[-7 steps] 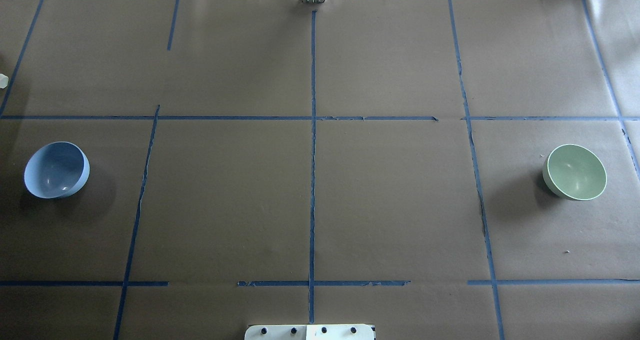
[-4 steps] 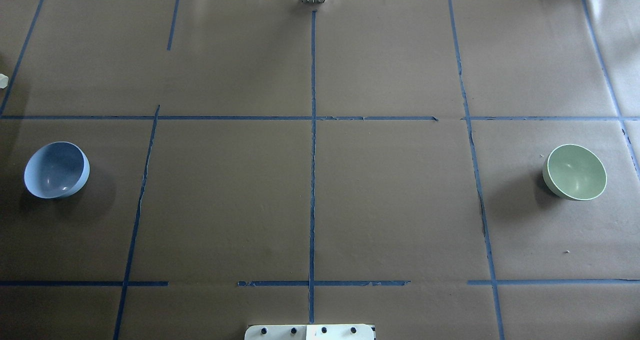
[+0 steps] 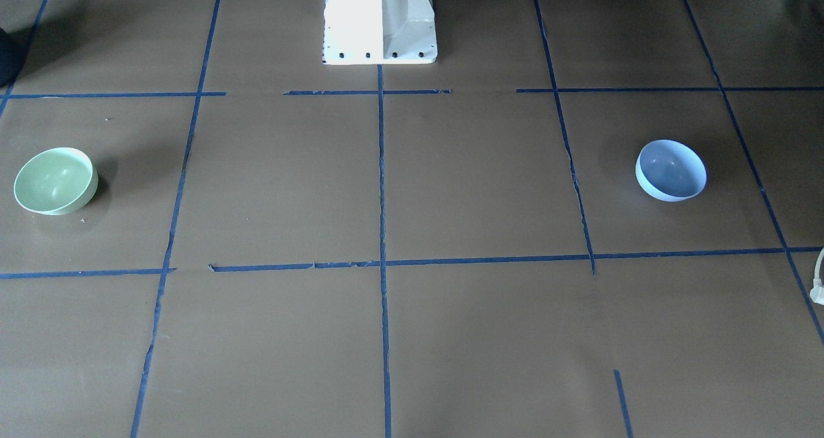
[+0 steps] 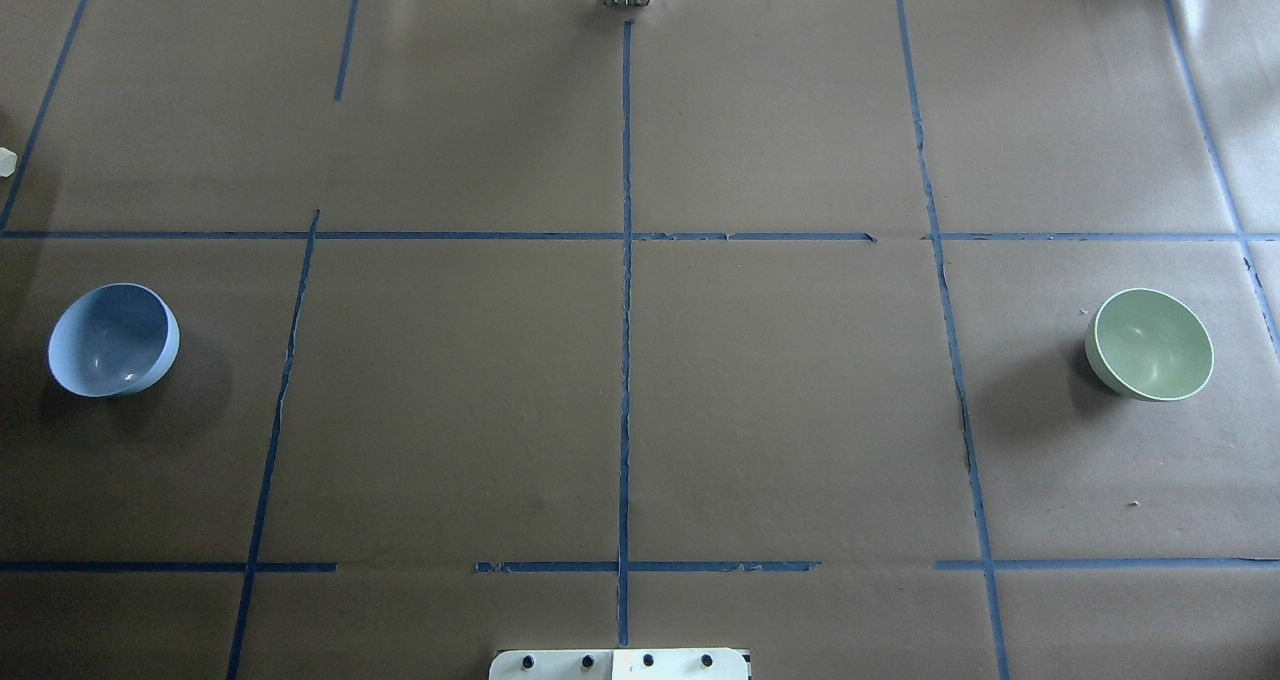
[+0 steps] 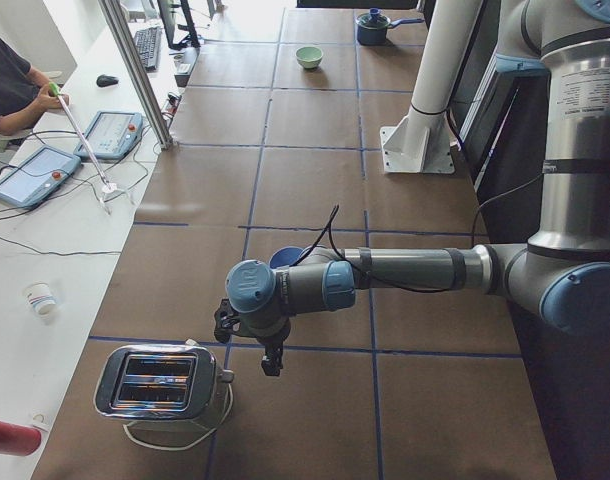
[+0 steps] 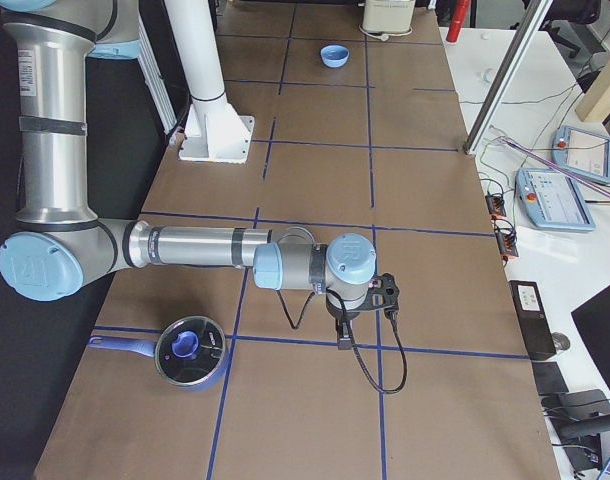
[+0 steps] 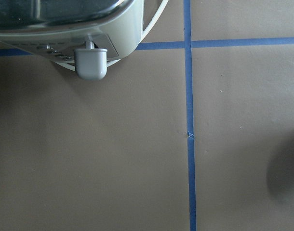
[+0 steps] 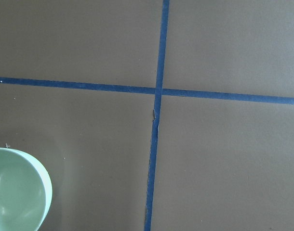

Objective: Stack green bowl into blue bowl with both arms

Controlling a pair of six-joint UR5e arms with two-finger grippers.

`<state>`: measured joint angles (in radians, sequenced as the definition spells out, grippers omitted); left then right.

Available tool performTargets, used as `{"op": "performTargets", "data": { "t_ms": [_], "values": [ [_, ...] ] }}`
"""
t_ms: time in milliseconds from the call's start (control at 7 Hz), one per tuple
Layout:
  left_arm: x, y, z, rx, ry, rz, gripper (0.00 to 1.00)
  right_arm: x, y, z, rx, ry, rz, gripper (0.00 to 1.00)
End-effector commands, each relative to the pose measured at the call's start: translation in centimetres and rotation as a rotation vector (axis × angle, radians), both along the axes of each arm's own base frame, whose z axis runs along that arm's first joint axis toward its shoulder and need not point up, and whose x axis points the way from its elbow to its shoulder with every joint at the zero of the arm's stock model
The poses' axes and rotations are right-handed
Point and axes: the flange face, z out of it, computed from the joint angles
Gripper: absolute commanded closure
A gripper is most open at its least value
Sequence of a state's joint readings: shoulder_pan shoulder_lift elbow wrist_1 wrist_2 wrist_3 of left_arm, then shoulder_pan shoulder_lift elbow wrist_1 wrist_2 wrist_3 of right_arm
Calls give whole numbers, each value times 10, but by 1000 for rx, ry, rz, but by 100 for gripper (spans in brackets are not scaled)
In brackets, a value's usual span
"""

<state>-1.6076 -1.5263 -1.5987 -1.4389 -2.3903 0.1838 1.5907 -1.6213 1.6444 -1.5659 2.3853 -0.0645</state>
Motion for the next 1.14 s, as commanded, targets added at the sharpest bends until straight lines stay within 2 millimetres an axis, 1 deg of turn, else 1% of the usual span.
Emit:
{"op": "performTargets", "data": {
  "t_ms": [0, 286, 571, 714, 857, 1000],
  "values": [
    [0, 0, -1, 0, 0, -1, 0, 0, -1, -1, 3, -1, 0, 0],
    [0, -1, -4, 6, 1, -3, 0, 0, -1, -1, 3, -1, 0, 0],
    [2, -5, -13, 21, 1, -2, 0, 0, -2, -6, 4, -3, 8, 0],
    [13, -12, -36, 12, -7, -50, 0, 0, -2, -9, 12, -3, 7, 0],
    [38, -15, -66, -3, -8, -114, 0, 0, -2, -10, 14, -2, 6, 0],
    [77, -8, -88, -21, 5, -138, 0, 0, -2, -10, 14, -1, 6, 0]
  ]
}}
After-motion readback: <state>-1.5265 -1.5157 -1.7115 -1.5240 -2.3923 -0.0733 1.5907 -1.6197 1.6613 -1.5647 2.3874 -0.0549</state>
